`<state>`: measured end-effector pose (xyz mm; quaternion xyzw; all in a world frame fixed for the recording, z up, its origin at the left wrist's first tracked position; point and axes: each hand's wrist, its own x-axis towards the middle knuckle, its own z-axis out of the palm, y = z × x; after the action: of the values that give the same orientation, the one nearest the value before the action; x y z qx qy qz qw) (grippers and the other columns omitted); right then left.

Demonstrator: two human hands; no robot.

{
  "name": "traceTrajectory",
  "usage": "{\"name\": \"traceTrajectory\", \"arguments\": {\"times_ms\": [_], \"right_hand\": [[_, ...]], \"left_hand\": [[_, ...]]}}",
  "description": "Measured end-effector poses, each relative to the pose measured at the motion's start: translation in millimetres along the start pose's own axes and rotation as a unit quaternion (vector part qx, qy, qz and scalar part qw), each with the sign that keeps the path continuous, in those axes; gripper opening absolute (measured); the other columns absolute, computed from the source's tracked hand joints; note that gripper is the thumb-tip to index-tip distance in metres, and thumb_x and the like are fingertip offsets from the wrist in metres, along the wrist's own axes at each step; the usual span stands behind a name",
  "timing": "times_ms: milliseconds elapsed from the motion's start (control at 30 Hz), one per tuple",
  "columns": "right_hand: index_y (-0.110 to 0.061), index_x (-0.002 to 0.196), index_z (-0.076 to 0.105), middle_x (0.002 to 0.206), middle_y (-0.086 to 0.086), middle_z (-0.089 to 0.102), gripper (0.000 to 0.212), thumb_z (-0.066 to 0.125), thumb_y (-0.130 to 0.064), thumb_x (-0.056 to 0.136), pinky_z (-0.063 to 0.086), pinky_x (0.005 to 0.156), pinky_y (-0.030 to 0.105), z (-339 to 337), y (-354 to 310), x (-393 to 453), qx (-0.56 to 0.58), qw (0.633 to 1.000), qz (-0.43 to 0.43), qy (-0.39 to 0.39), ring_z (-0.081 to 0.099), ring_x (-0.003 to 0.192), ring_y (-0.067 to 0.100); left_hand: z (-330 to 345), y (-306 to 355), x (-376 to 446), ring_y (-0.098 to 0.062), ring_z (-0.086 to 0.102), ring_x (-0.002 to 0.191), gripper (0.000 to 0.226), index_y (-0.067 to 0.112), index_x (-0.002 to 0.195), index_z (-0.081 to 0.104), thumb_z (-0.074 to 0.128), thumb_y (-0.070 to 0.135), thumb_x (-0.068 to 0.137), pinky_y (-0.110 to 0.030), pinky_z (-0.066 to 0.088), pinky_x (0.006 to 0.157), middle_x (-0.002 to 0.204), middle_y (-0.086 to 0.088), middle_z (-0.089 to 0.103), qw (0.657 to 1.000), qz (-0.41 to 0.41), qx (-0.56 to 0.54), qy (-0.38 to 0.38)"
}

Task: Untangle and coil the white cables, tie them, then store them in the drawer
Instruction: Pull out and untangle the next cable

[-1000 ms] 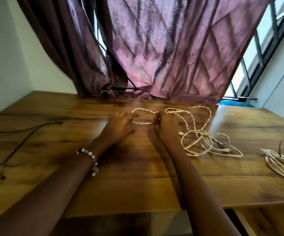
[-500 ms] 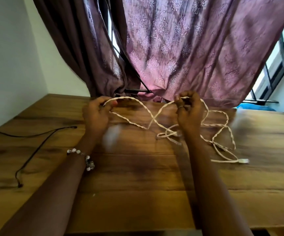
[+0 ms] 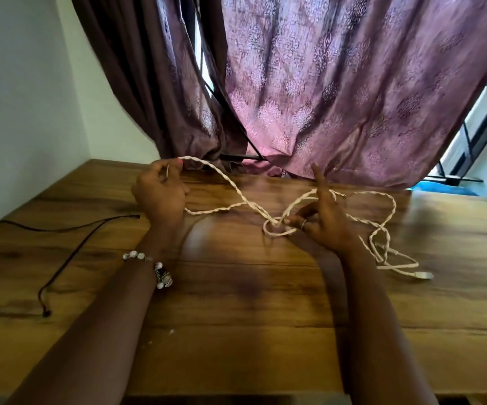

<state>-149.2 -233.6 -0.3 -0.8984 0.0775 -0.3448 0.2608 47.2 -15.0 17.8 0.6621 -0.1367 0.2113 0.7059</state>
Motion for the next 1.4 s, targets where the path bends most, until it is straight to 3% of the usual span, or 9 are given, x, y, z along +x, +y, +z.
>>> {"name": "traceTrajectory", "arguments": {"times_ms": [100, 300, 400, 533, 833, 933, 1100, 1200, 1400], "right_hand": [[-0.028, 0.151, 0.008, 0.069, 0.0, 0.069, 0.116, 0.086, -0.031, 0.065, 0.053, 0.069, 0.029, -6, 4, -7, -0.002, 1.0, 0.024, -0.003, 0.068, 0.067, 0.007], [-0.017, 0.101, 0.066, 0.078, 0.006, 0.071, 0.025, 0.067, -0.005, 0.079, 0.052, 0.071, 0.044, 9, 4, 2, -0.07, 0.997, -0.02, -0.006, 0.065, 0.068, 0.017], [-0.025, 0.103, 0.064, 0.078, -0.002, 0.072, 0.03, 0.053, -0.012, 0.079, 0.051, 0.077, 0.041, 8, 0, 3, -0.059, 0.998, -0.008, 0.038, 0.066, 0.072, 0.013], [-0.027, 0.121, 0.056, 0.084, -0.008, 0.07, 0.051, 0.06, 0.0, 0.079, 0.051, 0.083, 0.043, 14, -11, 4, 0.002, 0.997, -0.026, 0.066, 0.067, 0.075, 0.009], [-0.03, 0.105, 0.056, 0.053, -0.006, 0.064, 0.042, 0.081, -0.032, 0.072, 0.038, 0.088, 0.044, 0, -20, -4, 0.038, 0.994, 0.033, -0.1, 0.062, 0.054, 0.0], [-0.022, 0.086, 0.067, 0.065, -0.011, 0.065, 0.03, 0.082, -0.038, 0.065, 0.046, 0.073, 0.026, -11, -24, -4, 0.043, 0.997, 0.004, -0.061, 0.06, 0.063, -0.002], [-0.025, 0.1, 0.074, 0.1, -0.016, 0.071, 0.031, 0.075, -0.038, 0.072, 0.04, 0.088, 0.012, -29, -22, -13, 0.053, 0.997, 0.036, -0.035, 0.06, 0.099, -0.008], [-0.02, 0.106, 0.074, 0.105, -0.007, 0.072, 0.03, 0.069, -0.038, 0.082, 0.048, 0.092, 0.024, -30, -19, -13, 0.063, 0.998, 0.023, 0.013, 0.064, 0.102, 0.006], [-0.019, 0.108, 0.071, 0.119, 0.0, 0.067, 0.037, 0.074, -0.034, 0.075, 0.042, 0.104, 0.029, -45, -2, -19, 0.031, 0.994, 0.099, 0.025, 0.058, 0.115, 0.006]], "left_hand": [[-3, 1, -6, -0.013, 0.069, 0.076, 0.031, 0.016, 0.119, 0.061, 0.06, 0.025, 0.09, -0.023, 0.047, 0.075, 0.093, -0.016, 0.071, 0.997, -0.015, 0.08, -0.017], [11, 10, -46, -0.043, 0.039, 0.124, 0.062, 0.024, 0.138, 0.042, 0.064, 0.019, 0.08, -0.053, 0.04, 0.093, 0.148, -0.02, 0.026, 0.867, 0.216, 0.431, -0.127], [22, 16, -59, -0.032, 0.038, 0.13, 0.053, 0.031, 0.129, 0.054, 0.067, 0.039, 0.078, -0.054, 0.029, 0.101, 0.146, -0.005, 0.039, 0.786, 0.416, 0.373, -0.265], [36, 5, -84, -0.014, 0.031, 0.137, 0.046, 0.034, 0.134, 0.048, 0.05, 0.049, 0.091, -0.05, 0.0, 0.111, 0.145, 0.01, 0.042, 0.721, 0.376, 0.344, -0.469], [30, -4, -59, -0.014, 0.057, 0.088, 0.028, 0.002, 0.079, 0.075, 0.073, 0.023, 0.06, -0.03, 0.043, 0.078, 0.092, -0.016, 0.072, 0.799, 0.299, 0.103, -0.511], [29, -11, -54, -0.015, 0.065, 0.084, 0.022, -0.002, 0.082, 0.074, 0.069, 0.013, 0.067, -0.028, 0.05, 0.076, 0.096, -0.017, 0.072, 0.853, 0.205, 0.046, -0.478], [30, -13, -48, 0.005, 0.063, 0.074, 0.013, 0.006, 0.089, 0.076, 0.073, 0.005, 0.077, -0.02, 0.05, 0.076, 0.088, -0.008, 0.074, 0.924, 0.122, 0.034, -0.361], [32, -7, -55, -0.014, 0.069, 0.076, 0.011, 0.018, 0.088, 0.076, 0.071, 0.013, 0.08, -0.036, 0.056, 0.075, 0.081, 0.001, 0.074, 0.95, 0.057, -0.024, -0.305], [27, 15, -49, -0.007, 0.061, 0.049, 0.005, 0.005, 0.088, 0.068, 0.063, 0.003, 0.088, -0.023, 0.051, 0.047, 0.06, 0.003, 0.067, 0.949, -0.111, -0.233, -0.183]]}}
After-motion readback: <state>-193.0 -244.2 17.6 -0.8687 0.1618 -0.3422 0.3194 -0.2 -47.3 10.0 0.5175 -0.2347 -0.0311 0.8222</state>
